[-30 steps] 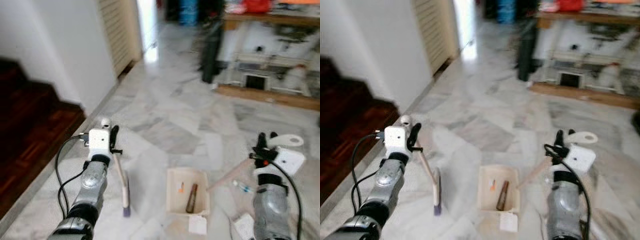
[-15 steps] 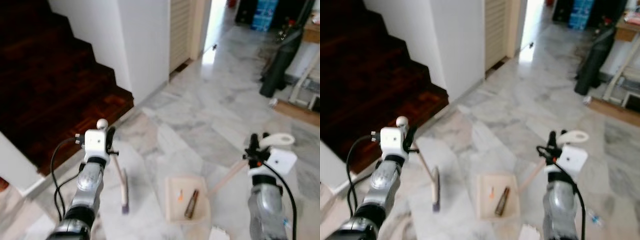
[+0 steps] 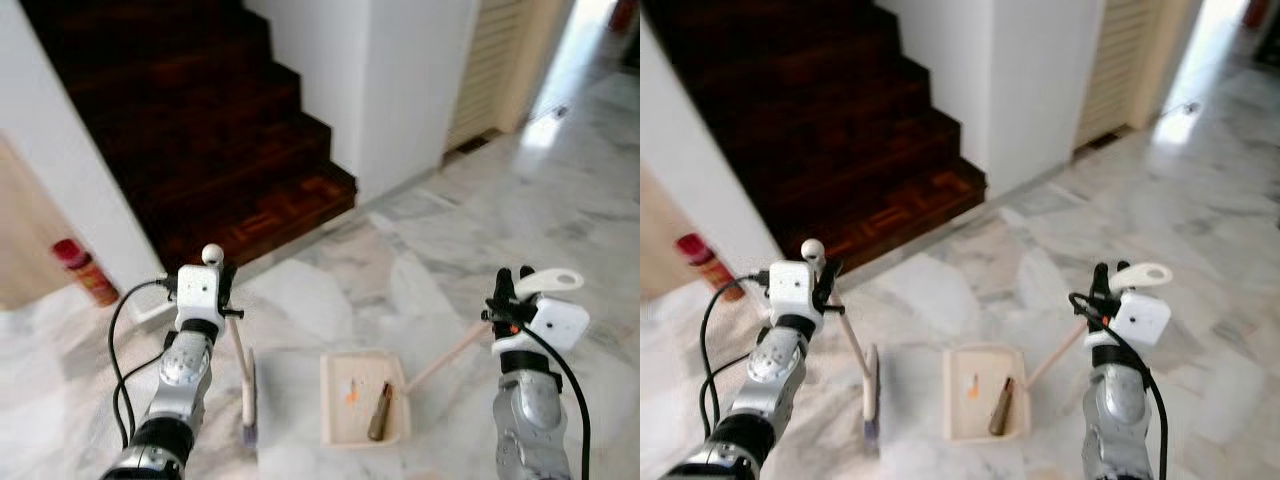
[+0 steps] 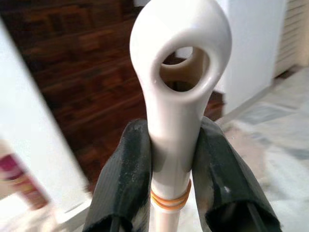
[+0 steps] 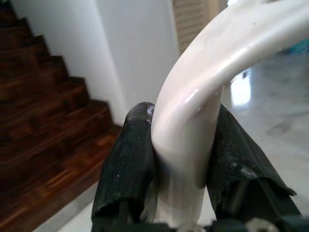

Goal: Sweep floor

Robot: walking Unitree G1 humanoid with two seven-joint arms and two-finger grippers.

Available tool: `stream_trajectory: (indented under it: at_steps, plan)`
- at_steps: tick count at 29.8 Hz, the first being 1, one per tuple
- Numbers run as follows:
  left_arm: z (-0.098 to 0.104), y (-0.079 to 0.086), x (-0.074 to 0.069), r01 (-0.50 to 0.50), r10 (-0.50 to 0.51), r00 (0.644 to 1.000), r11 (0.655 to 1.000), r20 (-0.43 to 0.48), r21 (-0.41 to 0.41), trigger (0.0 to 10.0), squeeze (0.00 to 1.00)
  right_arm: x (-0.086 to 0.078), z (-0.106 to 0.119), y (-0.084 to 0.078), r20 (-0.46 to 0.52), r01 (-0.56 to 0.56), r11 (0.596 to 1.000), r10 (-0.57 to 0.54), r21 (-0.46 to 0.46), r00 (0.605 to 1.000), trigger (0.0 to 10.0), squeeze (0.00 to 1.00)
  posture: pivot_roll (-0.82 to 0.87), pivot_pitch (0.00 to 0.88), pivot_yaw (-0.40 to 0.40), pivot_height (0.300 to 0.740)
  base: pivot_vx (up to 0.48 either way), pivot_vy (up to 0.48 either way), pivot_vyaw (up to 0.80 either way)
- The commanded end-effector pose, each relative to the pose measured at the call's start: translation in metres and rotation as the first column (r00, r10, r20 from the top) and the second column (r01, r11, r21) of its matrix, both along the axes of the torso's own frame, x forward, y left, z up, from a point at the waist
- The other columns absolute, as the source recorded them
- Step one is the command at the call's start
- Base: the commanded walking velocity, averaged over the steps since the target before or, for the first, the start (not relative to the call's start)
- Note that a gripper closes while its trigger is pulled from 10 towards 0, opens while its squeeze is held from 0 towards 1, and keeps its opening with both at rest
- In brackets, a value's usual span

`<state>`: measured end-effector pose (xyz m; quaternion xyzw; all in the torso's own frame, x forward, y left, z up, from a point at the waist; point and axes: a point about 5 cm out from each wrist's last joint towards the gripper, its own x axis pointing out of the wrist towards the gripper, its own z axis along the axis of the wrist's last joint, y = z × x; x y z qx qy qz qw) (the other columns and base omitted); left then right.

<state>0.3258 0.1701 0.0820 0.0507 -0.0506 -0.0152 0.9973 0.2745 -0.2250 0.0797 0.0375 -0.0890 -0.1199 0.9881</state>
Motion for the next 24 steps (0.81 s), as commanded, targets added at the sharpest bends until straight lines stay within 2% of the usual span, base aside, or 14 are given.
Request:
stream_trajectory:
  at_steps: [1, 8, 11, 24]
  plan:
    - [0.0123, 0.0002, 0.0033, 0.010, -0.011, 0.998, 1.000, 0.057, 0.015, 10.0, 0.00, 0.0022, 0.0107, 0.0010, 0.060, -0.001, 1.000, 0.001, 0.000, 0.998, 10.0, 0.00, -0.11, 0.000, 0.064, 0.740, 0.000, 0.000, 0.79]
    - [0.0105, 0.0001, 0.0015, 0.012, -0.013, 0.999, 1.000, 0.051, 0.015, 10.0, 0.00, 0.0005, 0.0089, 0.0003, 0.059, 0.007, 1.000, -0.008, 0.010, 0.998, 10.0, 0.00, -0.11, 0.000, 0.064, 0.740, 0.000, 0.000, 0.75]
    - [0.0102, 0.0002, 0.0014, 0.012, -0.013, 0.999, 1.000, 0.050, 0.017, 10.0, 0.00, 0.0017, 0.0096, -0.0012, 0.061, 0.020, 0.999, -0.022, 0.037, 0.998, 10.0, 0.00, -0.11, 0.000, 0.062, 0.740, 0.000, 0.000, 0.00]
    - [0.0146, 0.0054, 0.0016, -0.018, 0.018, 0.998, 1.000, 0.061, 0.007, 10.0, 0.00, 0.0079, 0.0137, -0.0035, 0.064, 0.025, 0.998, -0.028, 0.052, 0.998, 10.0, 0.00, -0.08, 0.000, 0.054, 0.740, 0.000, 0.000, 0.00]
